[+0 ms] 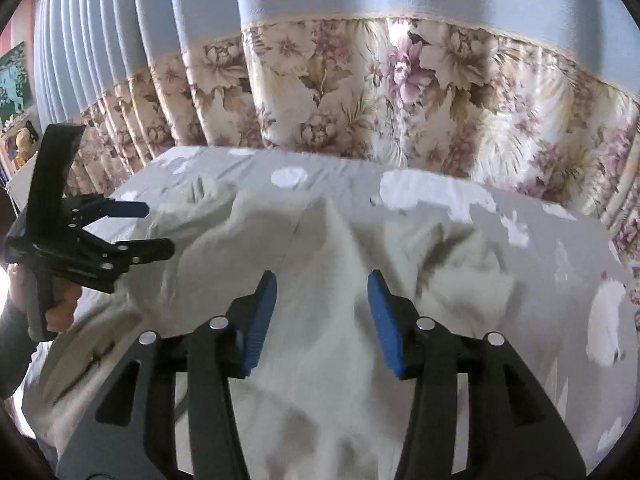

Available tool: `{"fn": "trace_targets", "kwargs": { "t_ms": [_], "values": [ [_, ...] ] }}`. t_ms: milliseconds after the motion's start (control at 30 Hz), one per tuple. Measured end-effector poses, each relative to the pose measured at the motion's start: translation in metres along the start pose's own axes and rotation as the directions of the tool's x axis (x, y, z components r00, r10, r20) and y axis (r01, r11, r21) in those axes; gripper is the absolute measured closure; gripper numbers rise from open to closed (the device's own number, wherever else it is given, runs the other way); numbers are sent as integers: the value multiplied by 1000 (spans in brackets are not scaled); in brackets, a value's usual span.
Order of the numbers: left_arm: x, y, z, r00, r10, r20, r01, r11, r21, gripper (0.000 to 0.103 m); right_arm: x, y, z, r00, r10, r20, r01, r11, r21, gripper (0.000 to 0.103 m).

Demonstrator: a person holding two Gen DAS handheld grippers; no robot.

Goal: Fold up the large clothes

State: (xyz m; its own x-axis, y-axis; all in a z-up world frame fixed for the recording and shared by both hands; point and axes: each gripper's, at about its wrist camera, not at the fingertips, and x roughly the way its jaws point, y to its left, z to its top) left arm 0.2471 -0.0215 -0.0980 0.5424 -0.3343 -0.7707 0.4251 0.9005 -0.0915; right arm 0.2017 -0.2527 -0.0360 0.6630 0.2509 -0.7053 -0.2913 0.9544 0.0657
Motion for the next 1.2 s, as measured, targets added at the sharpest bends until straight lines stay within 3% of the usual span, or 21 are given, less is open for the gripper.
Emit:
{"fn": "trace_targets", "kwargs": {
  "t_ms": [67, 133, 233, 433, 533, 600, 633, 667, 700, 767, 833, 1000, 1100, 1200],
  "values": [
    [1, -3, -13, 1000, -16, -18, 16, 1000, -3, 2, 3, 1, -18, 999, -14, -34, 14, 1000, -3, 56],
    [10, -7, -26, 998, 18, -53, -17, 1000, 15, 2, 11, 0, -32, 996, -35, -77, 34, 999, -5, 57],
    [30, -8, -34, 992, 63, -112, -60, 998, 33, 2, 26, -5, -45, 991, -61, -121, 62, 998, 4, 72],
    [38, -13, -32, 989, 88, -123, -81, 995, 57, 1, 33, -20, -49, 988, -51, -146, 61, 996, 63, 92],
    [32, -10, -34, 990, 77, -122, -71, 996, 47, 1, 26, -25, -51, 991, -17, -134, 30, 994, 102, 93],
    [20, -13, -37, 988, 96, -122, -89, 994, 57, 1, 7, -23, -50, 996, 12, -91, -2, 994, 112, 88],
    [14, -14, -38, 988, 105, -112, -99, 993, 63, 1, -3, -22, -50, 997, 14, -70, -6, 993, 114, 79],
    [5, -15, -40, 989, 114, -98, -108, 992, 71, 2, -15, -21, -49, 999, 18, -50, -12, 994, 112, 63],
    [-7, -17, -43, 989, 122, -79, -115, 990, 78, 2, -28, -18, -49, 999, 20, -27, -17, 994, 104, 54],
    [-30, -17, -48, 990, 133, -38, -130, 988, 79, 1, -57, -11, -51, 1000, 11, 14, -12, 997, 76, 18],
    [-57, -15, -56, 991, 130, 8, -130, 989, 64, 2, -87, -3, -56, 999, -11, 53, 8, 998, 54, 3],
    [-93, -8, -87, 991, 131, 42, -131, 991, 14, 2, -119, -6, -81, 997, -81, 16, 78, 988, 132, 3],
    [-101, -6, -112, 995, 96, 23, -95, 995, -34, 2, -133, -13, -102, 985, -174, 9, 169, 964, 206, 3],
    [-102, -8, -129, 997, 74, -19, -75, 996, -56, 2, -153, -6, -120, 960, -272, 65, 256, 948, 190, 3]
  ]
}}
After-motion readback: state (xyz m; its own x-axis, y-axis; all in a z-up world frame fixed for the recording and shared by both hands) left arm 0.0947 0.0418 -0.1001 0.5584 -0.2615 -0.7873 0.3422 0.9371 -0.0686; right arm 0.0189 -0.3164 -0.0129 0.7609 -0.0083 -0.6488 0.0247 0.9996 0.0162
